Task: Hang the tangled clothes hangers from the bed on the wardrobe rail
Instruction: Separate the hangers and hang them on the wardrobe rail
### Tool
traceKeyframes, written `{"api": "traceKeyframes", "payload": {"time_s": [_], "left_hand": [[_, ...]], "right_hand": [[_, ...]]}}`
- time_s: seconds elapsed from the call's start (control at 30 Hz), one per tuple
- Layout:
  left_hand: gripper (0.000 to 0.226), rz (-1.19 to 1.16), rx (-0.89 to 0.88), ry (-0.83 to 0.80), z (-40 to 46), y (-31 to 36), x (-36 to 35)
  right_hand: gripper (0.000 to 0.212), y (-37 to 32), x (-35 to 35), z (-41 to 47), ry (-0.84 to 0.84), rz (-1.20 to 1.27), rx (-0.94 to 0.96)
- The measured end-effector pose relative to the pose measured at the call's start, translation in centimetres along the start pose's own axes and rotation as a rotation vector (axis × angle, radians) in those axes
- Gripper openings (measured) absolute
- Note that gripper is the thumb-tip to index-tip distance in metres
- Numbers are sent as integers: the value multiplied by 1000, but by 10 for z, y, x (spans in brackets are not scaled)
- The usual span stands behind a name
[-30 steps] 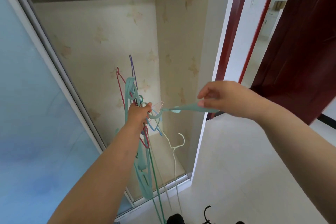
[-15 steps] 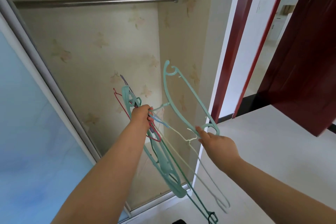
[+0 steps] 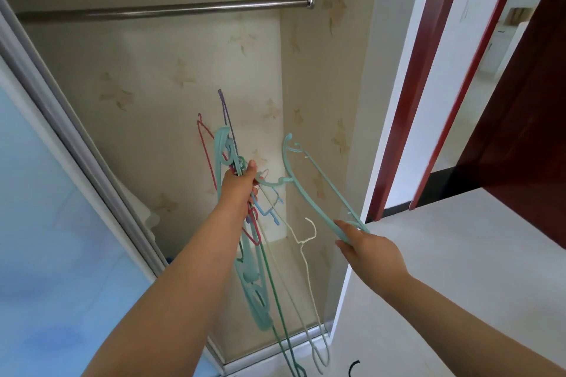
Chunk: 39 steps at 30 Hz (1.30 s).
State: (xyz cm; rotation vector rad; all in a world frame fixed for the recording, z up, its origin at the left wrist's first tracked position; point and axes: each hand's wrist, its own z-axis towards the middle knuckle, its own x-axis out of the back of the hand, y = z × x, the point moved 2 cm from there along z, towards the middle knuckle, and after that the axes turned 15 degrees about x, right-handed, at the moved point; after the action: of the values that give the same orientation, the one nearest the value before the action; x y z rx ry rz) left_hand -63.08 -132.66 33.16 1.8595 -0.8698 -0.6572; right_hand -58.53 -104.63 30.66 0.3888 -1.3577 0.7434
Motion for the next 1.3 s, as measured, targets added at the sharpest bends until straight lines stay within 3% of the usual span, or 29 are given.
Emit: {"api": "traceKeyframes", "payload": {"time_s": [0.17, 0.33, 0.57, 0.83, 1.03, 1.17, 1.3], "left_hand": [[24, -8, 14, -3, 3, 16, 9], [25, -53, -18, 7, 3, 25, 18], [13, -144, -77, 8, -8, 43, 22], [9, -210, -146, 19, -24, 63, 23], [7, -246, -151, 30, -27, 68, 30], [7, -255, -163, 25, -29, 69, 37], [12, -275, -174, -23, -24, 69, 47]], "right_hand": [[36, 5, 11, 19, 131, 385, -171], [9, 2, 68, 77, 345, 883, -255], [32, -14, 147, 188, 559, 1263, -192], [33, -20, 189, 272, 582, 1346, -183], [36, -8, 170, 301, 500, 1297, -261], [37, 17, 158, 303, 651, 1252, -300], [11, 35, 137, 296, 692, 1168, -307]]}}
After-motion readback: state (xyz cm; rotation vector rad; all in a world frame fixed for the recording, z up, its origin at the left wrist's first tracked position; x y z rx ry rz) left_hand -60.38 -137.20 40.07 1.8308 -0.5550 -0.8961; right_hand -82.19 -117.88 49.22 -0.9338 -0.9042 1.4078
